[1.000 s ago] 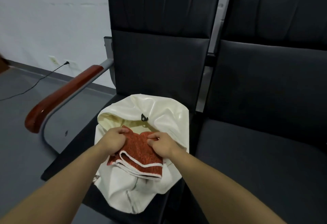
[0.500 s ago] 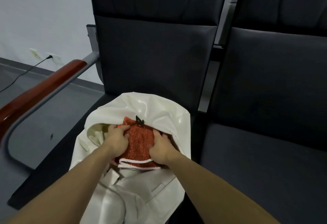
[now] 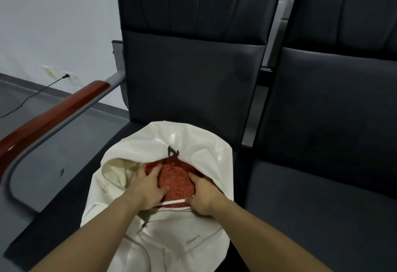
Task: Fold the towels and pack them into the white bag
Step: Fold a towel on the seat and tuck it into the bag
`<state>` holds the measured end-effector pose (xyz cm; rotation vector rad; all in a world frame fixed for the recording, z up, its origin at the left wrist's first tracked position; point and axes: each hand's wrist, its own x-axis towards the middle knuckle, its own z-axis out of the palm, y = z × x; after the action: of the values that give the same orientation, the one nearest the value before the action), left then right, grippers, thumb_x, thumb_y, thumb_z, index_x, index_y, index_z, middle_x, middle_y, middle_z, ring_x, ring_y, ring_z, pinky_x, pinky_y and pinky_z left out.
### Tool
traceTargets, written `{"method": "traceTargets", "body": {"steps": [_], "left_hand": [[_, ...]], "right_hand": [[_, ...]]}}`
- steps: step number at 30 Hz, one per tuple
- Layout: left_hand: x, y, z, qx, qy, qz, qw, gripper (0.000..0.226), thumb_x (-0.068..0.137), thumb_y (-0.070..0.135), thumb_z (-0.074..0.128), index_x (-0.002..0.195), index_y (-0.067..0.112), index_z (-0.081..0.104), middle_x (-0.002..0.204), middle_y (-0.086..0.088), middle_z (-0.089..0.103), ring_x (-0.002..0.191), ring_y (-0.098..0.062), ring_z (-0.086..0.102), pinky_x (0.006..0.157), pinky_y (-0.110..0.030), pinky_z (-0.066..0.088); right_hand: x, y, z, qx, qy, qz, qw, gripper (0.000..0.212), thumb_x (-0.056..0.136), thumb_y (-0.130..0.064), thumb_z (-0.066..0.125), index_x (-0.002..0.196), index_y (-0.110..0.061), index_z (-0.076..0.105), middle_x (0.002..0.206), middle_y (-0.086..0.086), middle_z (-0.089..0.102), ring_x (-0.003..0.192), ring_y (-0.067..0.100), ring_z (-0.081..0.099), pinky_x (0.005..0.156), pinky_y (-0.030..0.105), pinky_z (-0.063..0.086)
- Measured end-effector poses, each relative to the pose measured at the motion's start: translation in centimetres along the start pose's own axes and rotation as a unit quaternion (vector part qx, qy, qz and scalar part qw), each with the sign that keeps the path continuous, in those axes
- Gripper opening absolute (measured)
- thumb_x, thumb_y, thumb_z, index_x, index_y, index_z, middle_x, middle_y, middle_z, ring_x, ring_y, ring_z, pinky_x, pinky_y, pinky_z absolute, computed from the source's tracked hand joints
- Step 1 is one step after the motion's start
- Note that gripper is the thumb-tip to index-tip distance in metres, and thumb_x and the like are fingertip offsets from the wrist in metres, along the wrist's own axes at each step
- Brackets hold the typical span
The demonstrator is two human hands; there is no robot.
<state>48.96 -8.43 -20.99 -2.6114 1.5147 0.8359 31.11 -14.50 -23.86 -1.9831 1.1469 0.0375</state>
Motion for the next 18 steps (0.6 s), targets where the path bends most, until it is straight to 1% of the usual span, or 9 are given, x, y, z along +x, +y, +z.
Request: {"method": "traceTargets", "body": {"steps": [1,4,7,10,13,14,16,17,18], "left_hand": [[0.1,0.1,-0.3,-0.006,0.026,0.000,1.000,0.080,0.097,0.052,0.056,0.161,0.035,0.011,0.156,-0.017,0.016,0.146,-0.043,0.017,0.122,-0.047,0.017],[0.2,0.1,-0.7,-0.007,0.101,0.011,0.995,0.067,0.098,0.046,0.056,0.155,0.031,0.026,0.138,-0.014,0.029,0.135,-0.037,0.030,0.118,-0.044,0.026],[-0.2,0.1,-0.2,-0.048,0.104,0.039,0.993,0.059,0.096,0.043,0.060,0.150,0.030,0.041,0.132,-0.007,0.046,0.125,-0.028,0.049,0.112,-0.039,0.038],[-0.3,0.0,0.6,-0.078,0.101,0.027,0.991,0.044,0.097,0.040,0.058,0.139,0.031,0.056,0.123,-0.003,0.068,0.110,-0.025,0.064,0.096,-0.034,0.049],[0.0,0.2,1.3,-0.151,0.065,-0.006,0.986,0.039,0.098,0.038,0.057,0.136,0.035,0.052,0.123,-0.003,0.071,0.098,-0.021,0.069,0.078,-0.024,0.053],[0.2,0.3,1.5,-0.176,0.044,-0.008,0.983,0.052,0.097,0.036,0.057,0.147,0.033,0.045,0.133,-0.003,0.066,0.106,-0.021,0.067,0.083,-0.022,0.052],[0.6,0.6,1.7,-0.200,0.018,0.007,0.980,0.070,0.095,0.034,0.058,0.159,0.033,0.028,0.152,0.000,0.050,0.132,-0.025,0.051,0.108,-0.030,0.041],[0.9,0.7,1.6,-0.199,0.015,0.014,0.980,0.074,0.095,0.035,0.057,0.160,0.035,0.022,0.154,-0.001,0.045,0.138,-0.027,0.046,0.114,-0.035,0.035],[1.1,0.8,1.6,-0.188,0.015,0.019,0.982,0.077,0.094,0.036,0.056,0.160,0.037,0.017,0.153,-0.002,0.044,0.140,-0.029,0.043,0.116,-0.038,0.032]], "right_hand": [[0.1,0.0,0.1,0.001,0.000,0.004,1.000,0.080,0.092,-0.023,0.068,0.158,-0.025,0.025,0.154,0.004,0.042,0.140,0.026,0.040,0.120,0.030,0.025],[0.4,0.0,0.7,0.003,0.021,-0.002,1.000,0.081,0.092,-0.025,0.070,0.159,-0.025,0.023,0.159,0.003,0.035,0.146,0.026,0.033,0.123,0.034,0.020],[0.9,-0.2,1.3,0.031,0.064,-0.004,0.997,0.085,0.093,-0.026,0.070,0.160,-0.025,0.017,0.163,-0.001,0.026,0.150,0.025,0.024,0.125,0.035,0.013],[1.8,-0.6,2.0,0.063,0.113,0.001,0.992,0.082,0.093,-0.032,0.068,0.159,-0.025,0.019,0.164,-0.002,0.022,0.151,0.023,0.020,0.125,0.037,0.010],[2.5,-1.5,2.3,0.122,0.121,0.026,0.985,0.071,0.097,-0.032,0.064,0.156,-0.020,0.027,0.161,0.000,0.030,0.149,0.024,0.025,0.123,0.034,0.012],[2.7,-1.6,2.3,0.124,0.129,0.026,0.983,0.069,0.097,-0.032,0.064,0.155,-0.020,0.028,0.160,0.001,0.031,0.149,0.025,0.026,0.123,0.034,0.012],[2.7,-1.6,1.9,0.101,0.138,0.017,0.985,0.072,0.096,-0.032,0.065,0.156,-0.020,0.027,0.162,0.001,0.028,0.150,0.024,0.023,0.123,0.031,0.010],[2.5,-1.4,1.6,0.101,0.123,0.012,0.987,0.071,0.096,-0.030,0.065,0.156,-0.019,0.028,0.162,0.002,0.029,0.149,0.024,0.025,0.121,0.025,0.014],[2.1,-1.4,1.2,0.109,0.090,0.009,0.990,0.066,0.097,-0.023,0.064,0.155,-0.017,0.031,0.159,0.004,0.035,0.146,0.024,0.032,0.114,0.016,0.024]]}}
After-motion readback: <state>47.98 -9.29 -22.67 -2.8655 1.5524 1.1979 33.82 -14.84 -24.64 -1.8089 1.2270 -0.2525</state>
